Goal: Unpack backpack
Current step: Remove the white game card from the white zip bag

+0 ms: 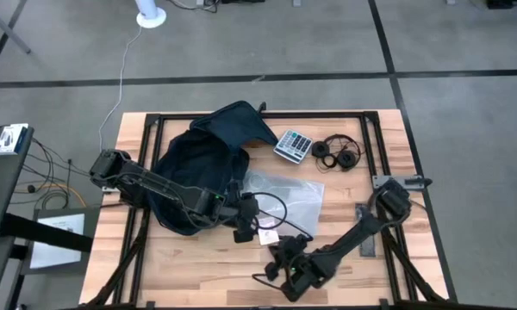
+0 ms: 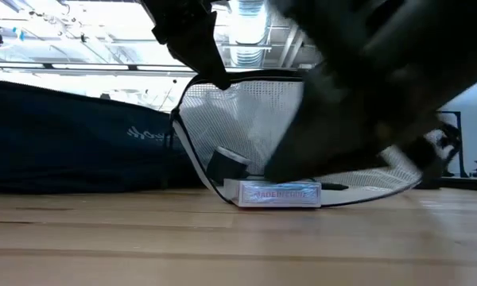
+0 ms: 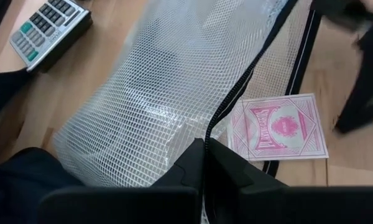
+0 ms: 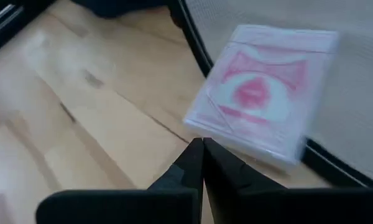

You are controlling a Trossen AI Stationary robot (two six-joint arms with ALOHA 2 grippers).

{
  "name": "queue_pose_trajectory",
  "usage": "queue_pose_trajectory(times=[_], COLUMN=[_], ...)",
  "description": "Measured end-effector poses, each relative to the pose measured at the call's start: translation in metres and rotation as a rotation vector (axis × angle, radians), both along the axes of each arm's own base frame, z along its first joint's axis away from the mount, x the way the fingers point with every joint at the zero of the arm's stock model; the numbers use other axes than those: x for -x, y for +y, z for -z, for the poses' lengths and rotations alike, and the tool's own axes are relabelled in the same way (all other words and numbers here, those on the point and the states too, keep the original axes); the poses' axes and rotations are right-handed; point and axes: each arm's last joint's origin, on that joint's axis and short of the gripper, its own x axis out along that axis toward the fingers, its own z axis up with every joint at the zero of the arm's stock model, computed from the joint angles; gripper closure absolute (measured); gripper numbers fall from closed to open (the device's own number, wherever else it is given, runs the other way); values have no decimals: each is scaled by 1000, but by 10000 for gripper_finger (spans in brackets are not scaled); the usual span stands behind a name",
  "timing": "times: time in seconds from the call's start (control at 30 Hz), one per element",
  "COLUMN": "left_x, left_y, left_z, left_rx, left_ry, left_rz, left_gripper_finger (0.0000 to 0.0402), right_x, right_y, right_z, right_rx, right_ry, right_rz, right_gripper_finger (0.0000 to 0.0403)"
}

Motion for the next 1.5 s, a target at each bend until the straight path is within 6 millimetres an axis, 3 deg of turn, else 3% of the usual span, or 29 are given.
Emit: queue_pose_trajectory(times=[0.17, 0.33, 0.53, 0.73, 0.93, 1.23, 1.5], left_x=[1, 1, 1, 1, 3, 3, 4], left_y=[-3, -3, -3, -3, -4, -4, -5], left_z=[0, 0, 0, 0, 1, 1, 1], left_rx=[2, 4, 5, 7, 15, 20, 18], left_ry=[2, 1, -2, -5, 10, 12, 13], left_rz=[6, 5, 5, 5, -10, -17, -13], left_gripper_finger=[402, 402, 402, 402, 402, 402, 402], right_x=[-5, 5, 11, -13, -18, 20, 86], right_y=[-1, 6, 0, -30, -40, -6, 11], right_z=[8, -19, -46, -25, -19, -40, -55], right_rx=[-73, -215, -24, 75, -64, -325, -329], right_ry=[41, 191, 56, 44, 155, 419, 670], right_rz=[-32, -224, -114, 8, -39, -303, -108], right_gripper_finger=[403, 403, 403, 403, 403, 403, 403])
